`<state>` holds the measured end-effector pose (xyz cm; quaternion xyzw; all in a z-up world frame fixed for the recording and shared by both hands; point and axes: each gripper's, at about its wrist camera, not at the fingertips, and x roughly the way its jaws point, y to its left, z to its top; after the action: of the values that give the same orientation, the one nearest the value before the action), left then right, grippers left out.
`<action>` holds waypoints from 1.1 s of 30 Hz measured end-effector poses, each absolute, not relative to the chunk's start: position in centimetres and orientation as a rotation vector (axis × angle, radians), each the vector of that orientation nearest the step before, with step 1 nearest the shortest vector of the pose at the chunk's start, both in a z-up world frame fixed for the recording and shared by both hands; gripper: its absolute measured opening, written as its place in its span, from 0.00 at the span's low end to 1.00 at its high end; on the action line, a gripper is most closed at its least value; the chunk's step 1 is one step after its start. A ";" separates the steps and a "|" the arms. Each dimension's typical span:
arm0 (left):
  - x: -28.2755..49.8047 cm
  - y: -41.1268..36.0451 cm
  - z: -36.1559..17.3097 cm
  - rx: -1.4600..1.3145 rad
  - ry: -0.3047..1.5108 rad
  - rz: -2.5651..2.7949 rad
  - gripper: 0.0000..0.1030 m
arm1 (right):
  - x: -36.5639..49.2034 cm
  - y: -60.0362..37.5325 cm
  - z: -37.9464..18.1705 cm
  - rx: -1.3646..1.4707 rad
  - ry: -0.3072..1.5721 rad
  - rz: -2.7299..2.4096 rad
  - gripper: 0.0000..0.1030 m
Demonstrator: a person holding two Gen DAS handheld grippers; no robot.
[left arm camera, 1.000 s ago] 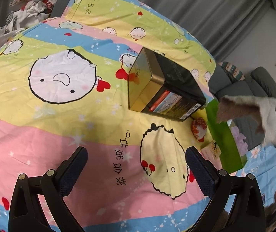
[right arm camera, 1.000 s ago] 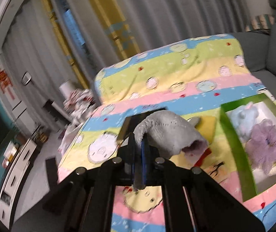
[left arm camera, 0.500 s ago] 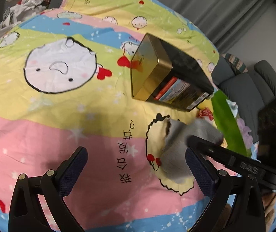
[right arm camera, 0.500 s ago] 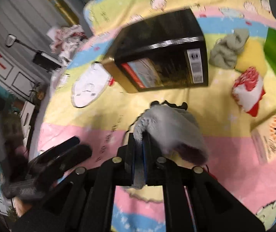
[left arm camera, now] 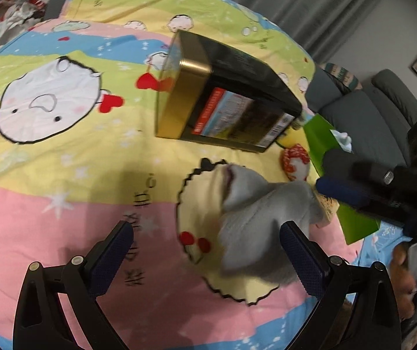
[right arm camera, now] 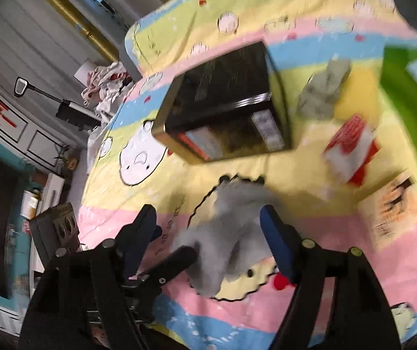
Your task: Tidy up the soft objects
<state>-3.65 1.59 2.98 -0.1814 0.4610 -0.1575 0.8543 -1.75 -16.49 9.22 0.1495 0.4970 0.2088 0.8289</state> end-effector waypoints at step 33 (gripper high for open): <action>-1.6 -9.1 9.8 -0.230 0.829 -0.517 0.20 | -1.2 -22.6 9.8 0.396 0.925 0.336 0.29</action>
<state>-1.57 -9.06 9.75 -0.1103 0.3973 -0.2479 0.8767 -1.16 -22.57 9.82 0.1887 0.4412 0.1604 0.8626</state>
